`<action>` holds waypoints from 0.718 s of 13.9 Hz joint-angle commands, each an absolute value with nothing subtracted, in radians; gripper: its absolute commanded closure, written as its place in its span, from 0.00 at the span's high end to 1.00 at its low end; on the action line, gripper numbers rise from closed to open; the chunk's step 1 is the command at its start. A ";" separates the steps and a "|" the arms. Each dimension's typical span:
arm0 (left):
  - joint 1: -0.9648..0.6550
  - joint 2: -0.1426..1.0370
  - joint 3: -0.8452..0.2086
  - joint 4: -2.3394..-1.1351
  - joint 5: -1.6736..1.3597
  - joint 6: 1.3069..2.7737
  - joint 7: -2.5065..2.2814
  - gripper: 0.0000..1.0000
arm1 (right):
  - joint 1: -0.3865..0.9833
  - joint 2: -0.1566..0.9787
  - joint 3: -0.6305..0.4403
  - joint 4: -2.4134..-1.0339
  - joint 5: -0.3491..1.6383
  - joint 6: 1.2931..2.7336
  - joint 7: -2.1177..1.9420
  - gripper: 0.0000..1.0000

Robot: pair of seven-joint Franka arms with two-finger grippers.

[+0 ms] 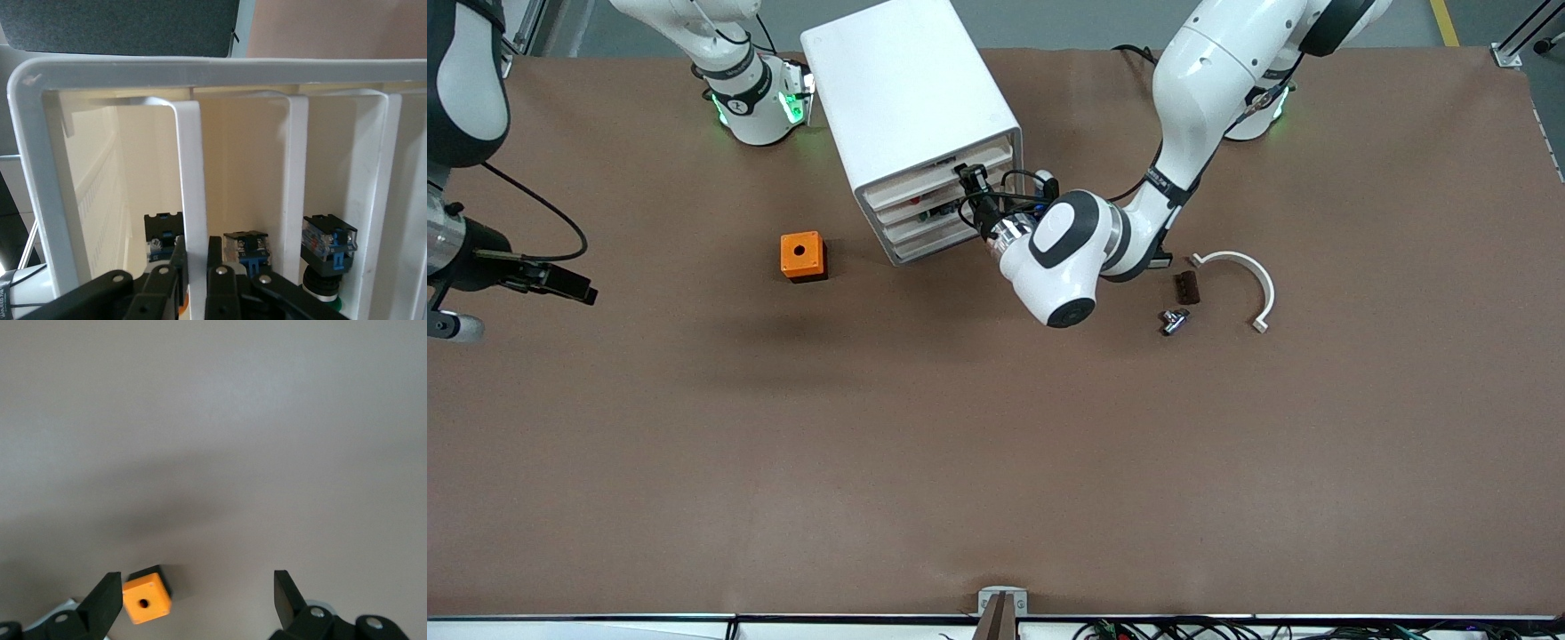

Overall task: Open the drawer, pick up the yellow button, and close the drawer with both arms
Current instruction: 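Pull the drawer open with the left gripper while the right gripper approaches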

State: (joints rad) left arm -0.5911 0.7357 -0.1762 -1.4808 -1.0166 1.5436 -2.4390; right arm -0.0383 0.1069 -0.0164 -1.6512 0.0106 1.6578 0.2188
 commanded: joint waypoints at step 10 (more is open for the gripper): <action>-0.447 0.788 -0.126 -1.316 -1.032 1.601 -2.382 0.00 | 0.323 0.097 -0.015 -1.632 0.098 1.647 1.102 1.00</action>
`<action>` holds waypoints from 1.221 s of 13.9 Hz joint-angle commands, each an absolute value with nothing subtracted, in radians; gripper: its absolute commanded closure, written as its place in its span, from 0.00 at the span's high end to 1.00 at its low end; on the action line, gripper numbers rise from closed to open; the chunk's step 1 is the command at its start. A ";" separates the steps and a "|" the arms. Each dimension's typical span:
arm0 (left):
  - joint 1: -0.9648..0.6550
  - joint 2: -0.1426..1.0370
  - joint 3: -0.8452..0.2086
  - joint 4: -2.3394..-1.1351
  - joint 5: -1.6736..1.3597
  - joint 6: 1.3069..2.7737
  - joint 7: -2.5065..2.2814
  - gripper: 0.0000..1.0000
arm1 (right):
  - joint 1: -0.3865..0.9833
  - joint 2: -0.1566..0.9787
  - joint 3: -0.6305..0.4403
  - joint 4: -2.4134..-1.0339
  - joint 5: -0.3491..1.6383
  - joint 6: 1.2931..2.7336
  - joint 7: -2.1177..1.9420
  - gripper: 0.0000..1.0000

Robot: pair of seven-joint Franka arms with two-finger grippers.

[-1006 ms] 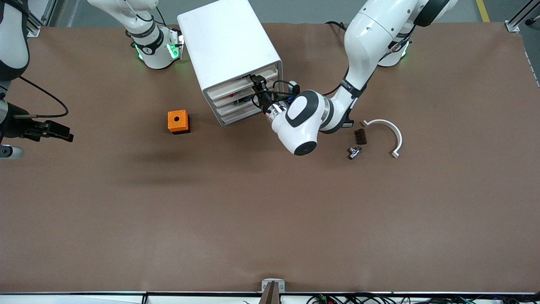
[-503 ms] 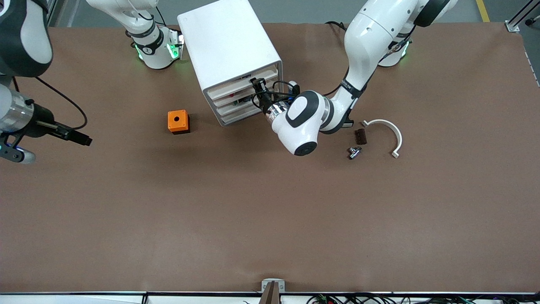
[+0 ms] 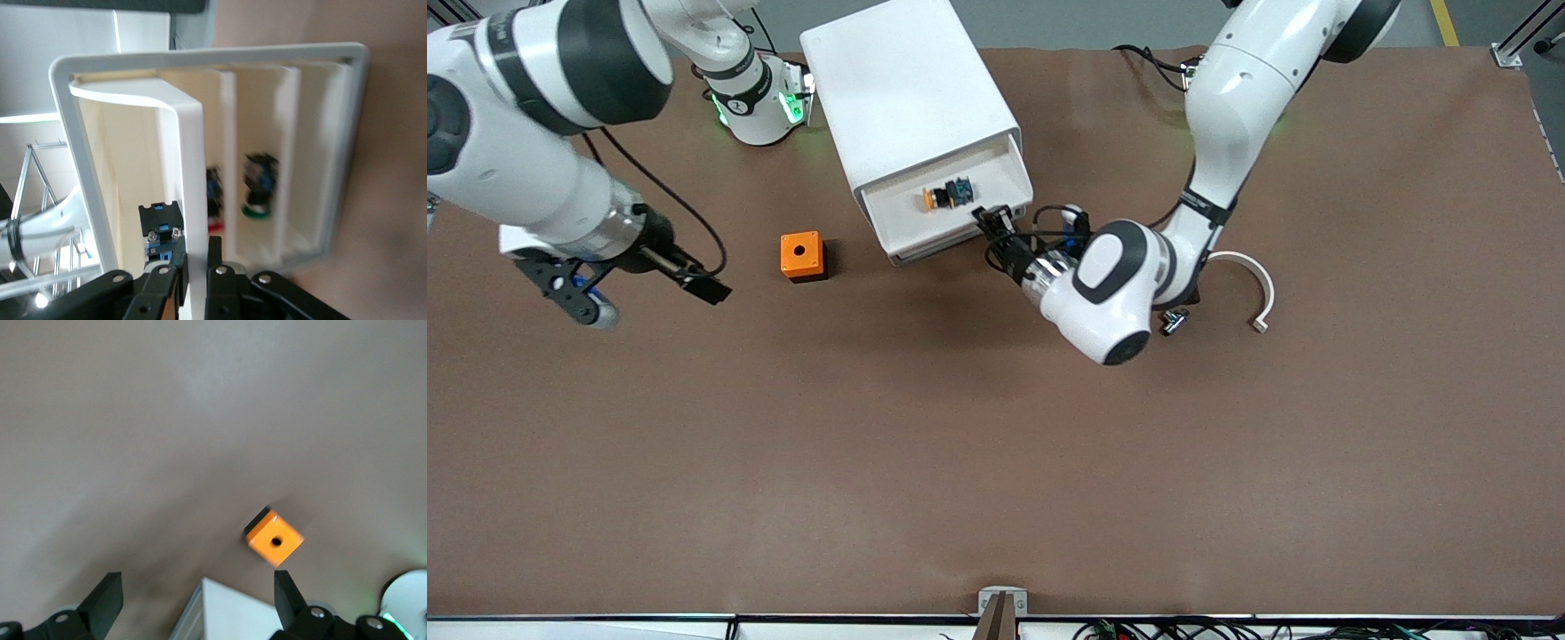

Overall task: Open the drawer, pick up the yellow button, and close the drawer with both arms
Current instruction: 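Reach into the open drawer and grasp the yellow button with the right gripper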

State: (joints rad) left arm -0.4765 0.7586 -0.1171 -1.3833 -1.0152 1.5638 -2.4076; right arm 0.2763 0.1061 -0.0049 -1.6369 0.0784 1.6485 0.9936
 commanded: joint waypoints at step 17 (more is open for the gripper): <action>-0.299 0.758 -0.127 -1.293 -0.911 1.617 -2.269 1.00 | 0.781 0.333 -0.017 -1.611 0.018 2.005 1.988 1.00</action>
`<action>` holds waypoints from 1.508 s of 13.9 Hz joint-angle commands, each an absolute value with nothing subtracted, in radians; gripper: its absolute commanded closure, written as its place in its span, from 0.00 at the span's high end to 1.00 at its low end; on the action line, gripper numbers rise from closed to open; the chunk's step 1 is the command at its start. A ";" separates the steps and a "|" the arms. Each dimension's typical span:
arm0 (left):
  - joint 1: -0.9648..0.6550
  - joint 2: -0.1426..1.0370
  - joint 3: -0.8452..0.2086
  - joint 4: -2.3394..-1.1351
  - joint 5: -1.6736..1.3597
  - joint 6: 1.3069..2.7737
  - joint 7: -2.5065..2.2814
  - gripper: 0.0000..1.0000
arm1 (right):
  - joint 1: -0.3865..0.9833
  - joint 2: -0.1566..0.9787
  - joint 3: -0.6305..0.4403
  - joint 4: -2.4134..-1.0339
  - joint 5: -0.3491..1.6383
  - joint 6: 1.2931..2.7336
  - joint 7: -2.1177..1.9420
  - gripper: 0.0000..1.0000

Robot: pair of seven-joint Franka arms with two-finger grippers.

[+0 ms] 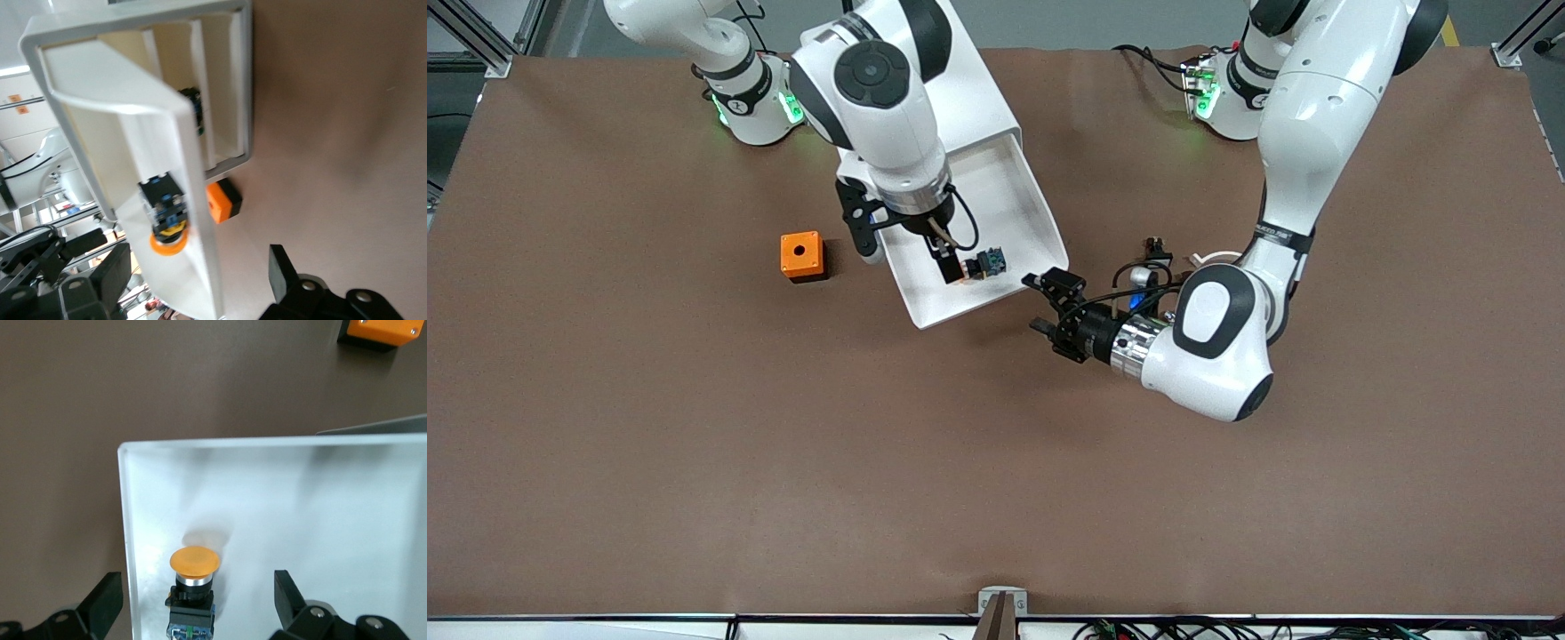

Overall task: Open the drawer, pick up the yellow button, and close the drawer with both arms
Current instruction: 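Reach into the open drawer and grasp the yellow button with the right gripper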

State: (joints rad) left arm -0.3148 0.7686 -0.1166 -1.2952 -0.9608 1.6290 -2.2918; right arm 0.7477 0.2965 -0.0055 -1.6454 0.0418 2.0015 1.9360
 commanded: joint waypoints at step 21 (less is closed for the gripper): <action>-0.350 0.652 -0.135 -1.266 -0.246 1.638 -1.193 1.00 | 0.804 0.428 -0.020 -1.438 0.055 1.889 1.903 0.00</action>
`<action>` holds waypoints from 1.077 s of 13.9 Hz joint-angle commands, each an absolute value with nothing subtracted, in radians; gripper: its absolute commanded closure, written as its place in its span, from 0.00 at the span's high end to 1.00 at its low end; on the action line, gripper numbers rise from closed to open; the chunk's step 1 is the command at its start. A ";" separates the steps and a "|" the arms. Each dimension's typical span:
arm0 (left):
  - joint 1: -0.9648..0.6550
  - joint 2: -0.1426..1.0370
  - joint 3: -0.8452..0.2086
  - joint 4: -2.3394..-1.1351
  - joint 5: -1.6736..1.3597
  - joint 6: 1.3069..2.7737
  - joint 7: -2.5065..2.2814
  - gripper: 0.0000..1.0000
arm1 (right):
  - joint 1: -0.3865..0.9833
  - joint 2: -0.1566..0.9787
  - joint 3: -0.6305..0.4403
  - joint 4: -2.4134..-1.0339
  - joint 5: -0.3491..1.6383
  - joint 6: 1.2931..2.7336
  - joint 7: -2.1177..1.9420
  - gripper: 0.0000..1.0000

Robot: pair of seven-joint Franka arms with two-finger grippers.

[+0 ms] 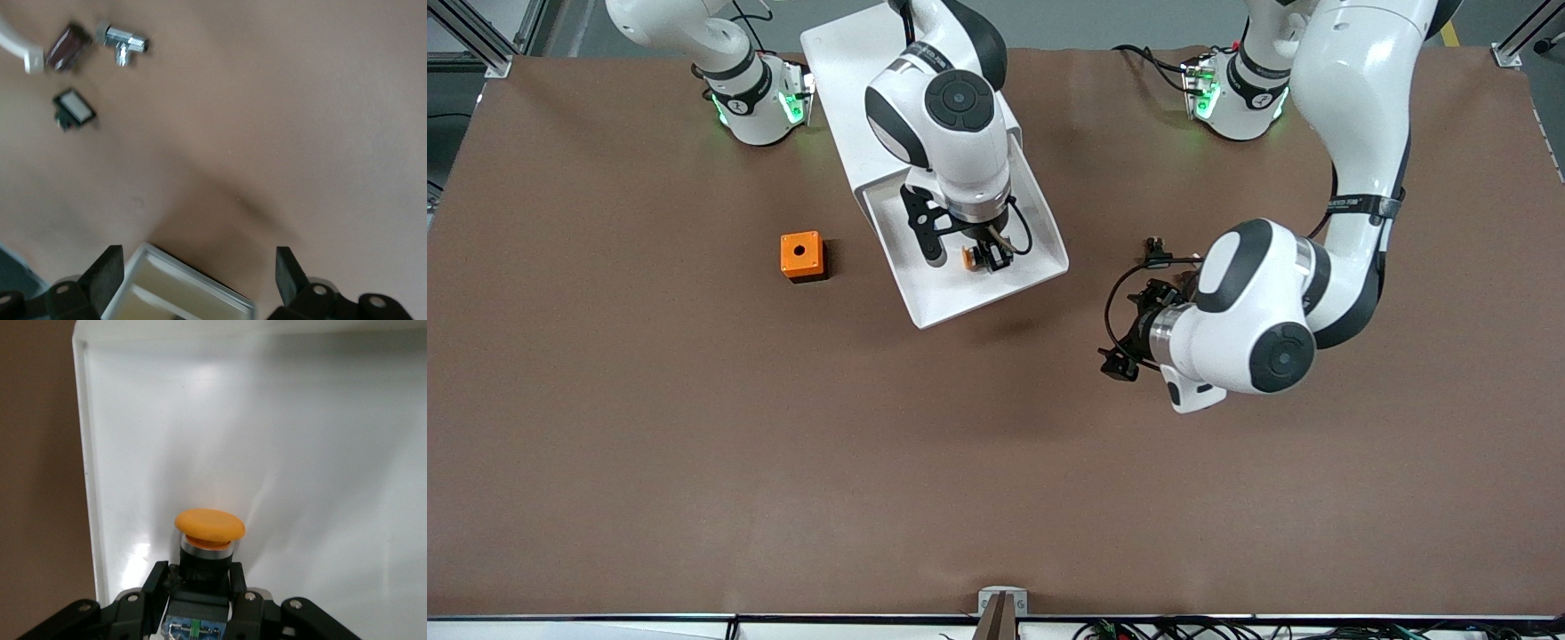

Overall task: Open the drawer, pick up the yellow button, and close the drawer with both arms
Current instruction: 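Lift the yellow button out with the right gripper while the left gripper pushes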

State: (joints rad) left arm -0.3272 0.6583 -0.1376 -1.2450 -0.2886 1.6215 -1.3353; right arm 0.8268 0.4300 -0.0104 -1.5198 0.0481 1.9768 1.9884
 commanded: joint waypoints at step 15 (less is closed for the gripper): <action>-0.640 0.693 -0.138 -1.321 -0.135 1.944 -1.167 1.00 | 0.102 0.330 -0.026 -1.623 -0.029 1.801 0.298 0.00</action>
State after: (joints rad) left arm -0.6145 0.7267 -0.1417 -1.2820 -0.1422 1.9795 -1.1190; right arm 0.1824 0.3616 -0.0492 -1.5469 -0.0129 1.7446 0.4223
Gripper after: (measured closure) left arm 0.000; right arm 0.586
